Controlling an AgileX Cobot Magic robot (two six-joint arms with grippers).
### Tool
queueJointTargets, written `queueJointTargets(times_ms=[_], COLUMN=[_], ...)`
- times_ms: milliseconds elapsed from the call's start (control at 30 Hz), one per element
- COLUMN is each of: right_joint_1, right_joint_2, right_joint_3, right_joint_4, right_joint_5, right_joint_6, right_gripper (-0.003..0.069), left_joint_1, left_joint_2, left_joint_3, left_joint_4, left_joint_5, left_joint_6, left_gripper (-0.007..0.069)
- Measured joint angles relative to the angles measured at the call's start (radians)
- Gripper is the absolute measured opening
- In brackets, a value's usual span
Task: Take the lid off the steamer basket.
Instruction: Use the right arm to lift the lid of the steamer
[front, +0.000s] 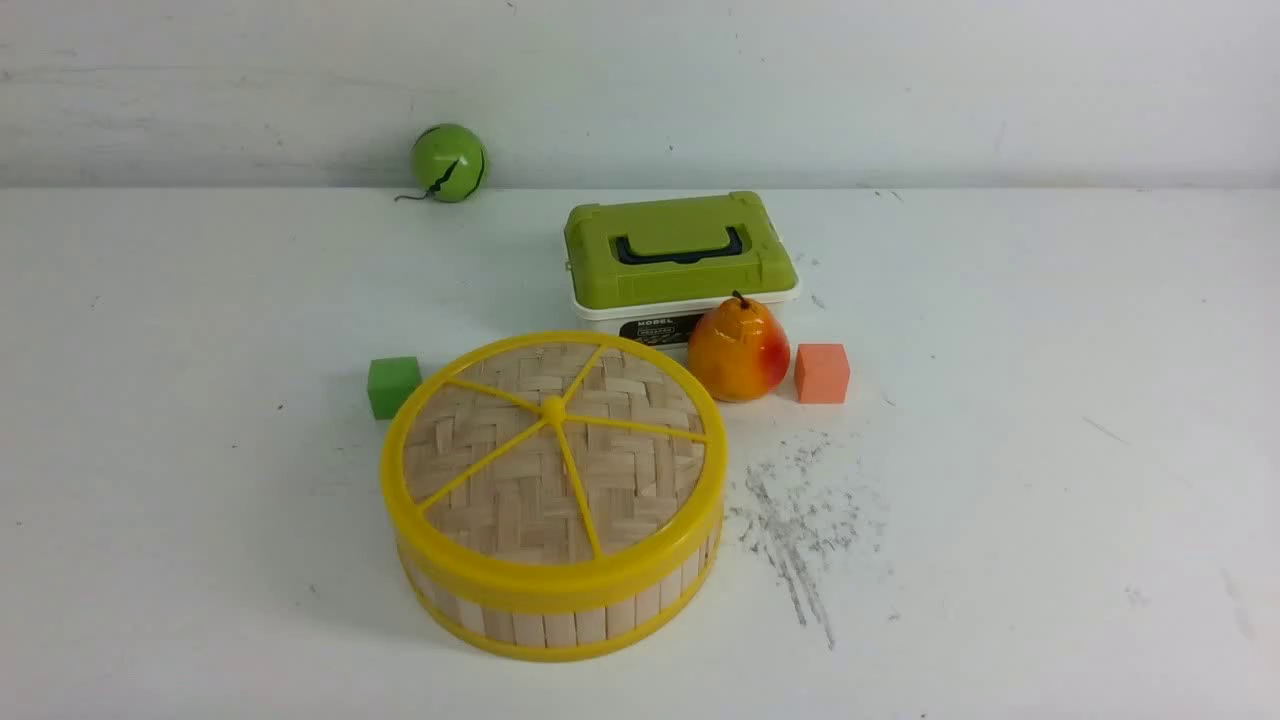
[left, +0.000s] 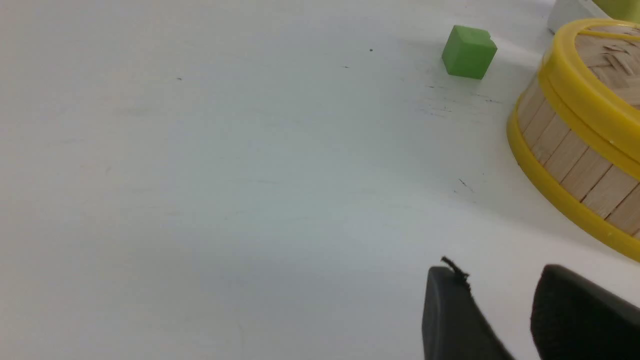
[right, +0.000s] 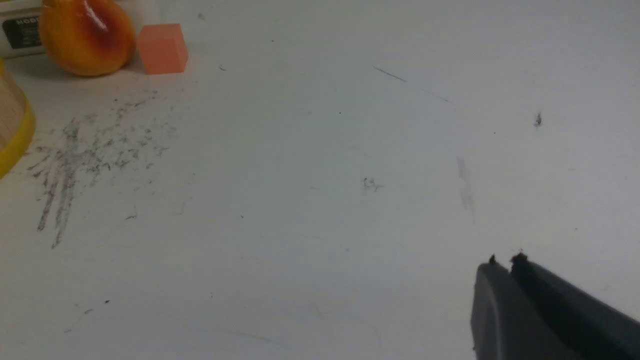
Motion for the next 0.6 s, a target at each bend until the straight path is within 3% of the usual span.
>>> queueJointTargets(times_ms=[600], right_joint_1=[0.000], right_joint_2=[0.000], right_joint_3=[0.000], right_joint_4=[0.000], right_joint_5=[0.000], right_joint_6=[0.000], right_gripper=[0.0051], left_joint_1=[0.000], left_joint_2=[0.000], left_joint_3=[0.000], left_joint_4=[0.000], left_joint_5=[0.000], left_joint_6=[0.000], left_gripper=[0.0239])
